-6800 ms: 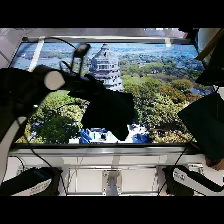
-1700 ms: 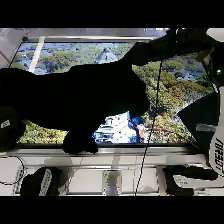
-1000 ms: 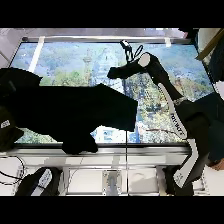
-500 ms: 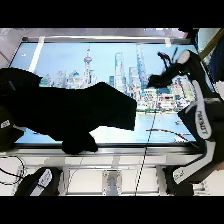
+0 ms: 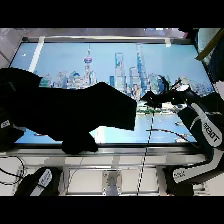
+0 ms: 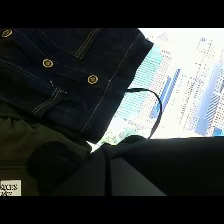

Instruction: Fold the clothes and pants, and hang the long-sleeved shirts on hangers.

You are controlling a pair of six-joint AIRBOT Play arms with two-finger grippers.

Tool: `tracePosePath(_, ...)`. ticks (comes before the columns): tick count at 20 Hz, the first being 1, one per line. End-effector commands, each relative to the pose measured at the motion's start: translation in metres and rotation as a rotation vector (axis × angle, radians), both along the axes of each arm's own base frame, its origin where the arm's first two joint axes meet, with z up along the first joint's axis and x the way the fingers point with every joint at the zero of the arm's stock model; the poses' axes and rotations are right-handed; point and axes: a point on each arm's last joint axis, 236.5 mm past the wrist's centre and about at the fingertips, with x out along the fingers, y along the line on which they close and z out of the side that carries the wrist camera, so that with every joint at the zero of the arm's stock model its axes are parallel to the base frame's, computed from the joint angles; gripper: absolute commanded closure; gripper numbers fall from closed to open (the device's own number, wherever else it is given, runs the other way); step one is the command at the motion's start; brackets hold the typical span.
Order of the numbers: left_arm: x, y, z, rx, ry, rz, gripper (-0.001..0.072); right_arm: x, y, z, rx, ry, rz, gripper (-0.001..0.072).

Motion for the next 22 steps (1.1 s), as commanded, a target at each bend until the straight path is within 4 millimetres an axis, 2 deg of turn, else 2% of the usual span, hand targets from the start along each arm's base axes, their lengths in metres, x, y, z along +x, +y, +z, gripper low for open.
tracePosePath(1, 0.000, 0.000, 0.000, 0.001, 0.001, 0.000, 0.0697, -0.020, 0.018, -0.012, 0.059, 0.068, 0.047, 0.0240)
tracePosePath(2, 0.000, 0.000, 0.000, 0.001, 0.001, 0.000, 0.0697, -0.029, 0.022, -0.015, 0.045, 0.083, 0.087, 0.0276)
tracePosePath(4, 0.000, 0.000, 0.000, 0.001, 0.000, 0.000, 0.0697, -0.044, 0.029, -0.022, 0.004, 0.104, 0.160, 0.0276)
tracePosePath(12, 0.000, 0.000, 0.000, 0.000, 0.001, 0.000, 0.0697, -0.058, 0.065, -0.042, -0.051, 0.115, 0.250, 0.0276)
tracePosePath(13, 0.000, 0.000, 0.000, 0.000, 0.001, 0.000, 0.0697, -0.060, 0.068, -0.041, -0.043, 0.118, 0.256, 0.0309)
tracePosePath(14, 0.000, 0.000, 0.000, 0.000, 0.001, 0.000, 0.0697, -0.061, 0.073, -0.037, -0.019, 0.123, 0.254, 0.0478)
tracePosePath(15, 0.000, 0.000, 0.000, 0.000, 0.001, 0.000, 0.0697, -0.061, 0.076, -0.033, 0.003, 0.129, 0.250, 0.0696)
tracePosePath(17, 0.000, 0.000, 0.000, 0.001, 0.001, 0.000, 0.0697, -0.061, 0.080, -0.023, 0.035, 0.128, 0.256, 0.0702)
tracePosePath(19, 0.000, 0.001, 0.000, 0.008, 0.003, -0.001, 0.0697, -0.051, 0.074, -0.002, 0.030, 0.078, 0.270, 0.0702)
tracePosePath(21, -0.001, 0.001, 0.000, 0.010, 0.004, -0.001, 0.0697, -0.022, 0.052, 0.037, -0.027, -0.052, 0.258, 0.0702)
tracePosePath(22, -0.001, 0.001, 0.000, 0.010, 0.004, -0.001, 0.0697, -0.006, 0.034, 0.064, -0.077, -0.131, 0.241, 0.0702)
